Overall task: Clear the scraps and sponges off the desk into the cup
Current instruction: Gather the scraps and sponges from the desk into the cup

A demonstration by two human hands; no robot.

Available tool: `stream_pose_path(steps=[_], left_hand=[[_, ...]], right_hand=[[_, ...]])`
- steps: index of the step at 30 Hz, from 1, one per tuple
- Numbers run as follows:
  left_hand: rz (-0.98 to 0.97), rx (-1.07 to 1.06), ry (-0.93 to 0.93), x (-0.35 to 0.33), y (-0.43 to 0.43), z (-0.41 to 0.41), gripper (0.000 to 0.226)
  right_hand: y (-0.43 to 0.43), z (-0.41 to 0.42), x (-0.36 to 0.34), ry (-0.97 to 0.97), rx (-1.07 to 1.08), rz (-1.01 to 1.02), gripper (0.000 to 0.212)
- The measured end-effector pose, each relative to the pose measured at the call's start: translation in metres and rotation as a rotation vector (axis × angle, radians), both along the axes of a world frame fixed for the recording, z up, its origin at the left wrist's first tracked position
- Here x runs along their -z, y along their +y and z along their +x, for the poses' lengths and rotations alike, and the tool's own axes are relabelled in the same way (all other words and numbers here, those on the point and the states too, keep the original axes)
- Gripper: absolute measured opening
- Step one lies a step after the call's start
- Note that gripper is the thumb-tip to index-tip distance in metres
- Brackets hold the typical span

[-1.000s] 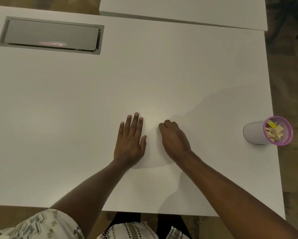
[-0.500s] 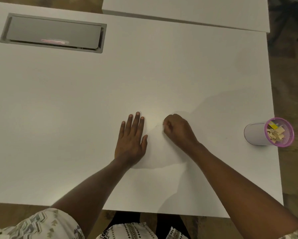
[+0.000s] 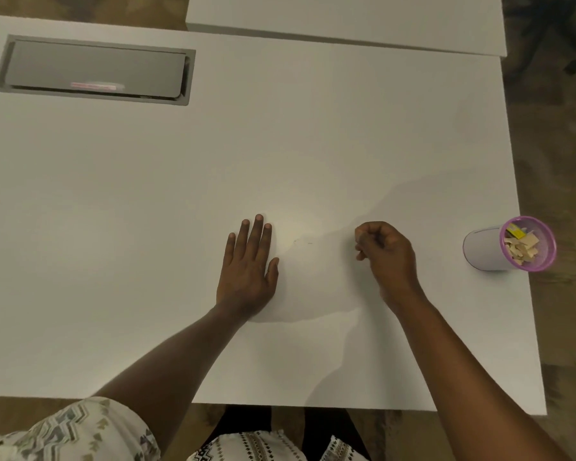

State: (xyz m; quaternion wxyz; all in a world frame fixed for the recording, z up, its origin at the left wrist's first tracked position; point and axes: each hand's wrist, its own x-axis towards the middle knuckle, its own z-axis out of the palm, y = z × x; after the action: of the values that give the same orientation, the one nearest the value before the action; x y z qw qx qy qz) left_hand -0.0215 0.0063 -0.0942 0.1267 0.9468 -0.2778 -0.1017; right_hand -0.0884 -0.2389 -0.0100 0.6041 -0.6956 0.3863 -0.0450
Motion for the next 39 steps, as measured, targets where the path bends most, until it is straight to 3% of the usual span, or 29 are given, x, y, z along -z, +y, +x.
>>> stream_pose_path(steps=[6,10,16,19,24,31,35,39], left_hand=[[0.015,-0.001,-0.001,0.003,0.003,0.0,0.065],[0.024,-0.008,-0.013,0.004,0.002,0.0,0.066],[0.032,-0.015,-0.016,0.005,-0.002,-0.002,0.066],[0.037,-0.014,-0.026,0.005,-0.002,-0.001,0.066],[0.042,-0.011,-0.041,0.006,-0.002,-0.002,0.066],[0.034,-0.014,-0.034,0.005,-0.003,-0.002,0.066],[0.031,-0.01,-0.028,0.003,-0.003,-0.002,0.066],[0.023,-0.01,-0.019,0.002,-0.003,-0.002,0.065]], right_hand=[[-0.041,-0.026,-0.028,-0.073,0.17,-0.098,0.015],[-0.077,-0.054,-0.046,-0.077,0.219,-0.378,0.009],[-0.14,-0.088,-0.046,0.086,0.36,-0.776,0.008],[-0.159,-0.097,-0.037,0.217,0.318,-0.895,0.014],[-0.165,-0.101,-0.033,0.389,0.209,-0.945,0.014],[-0.16,-0.1,-0.043,0.465,0.198,-1.028,0.015],[-0.143,-0.09,-0.052,0.315,0.21,-1.084,0.021],[-0.092,-0.067,-0.043,0.029,-0.014,-0.965,0.022]])
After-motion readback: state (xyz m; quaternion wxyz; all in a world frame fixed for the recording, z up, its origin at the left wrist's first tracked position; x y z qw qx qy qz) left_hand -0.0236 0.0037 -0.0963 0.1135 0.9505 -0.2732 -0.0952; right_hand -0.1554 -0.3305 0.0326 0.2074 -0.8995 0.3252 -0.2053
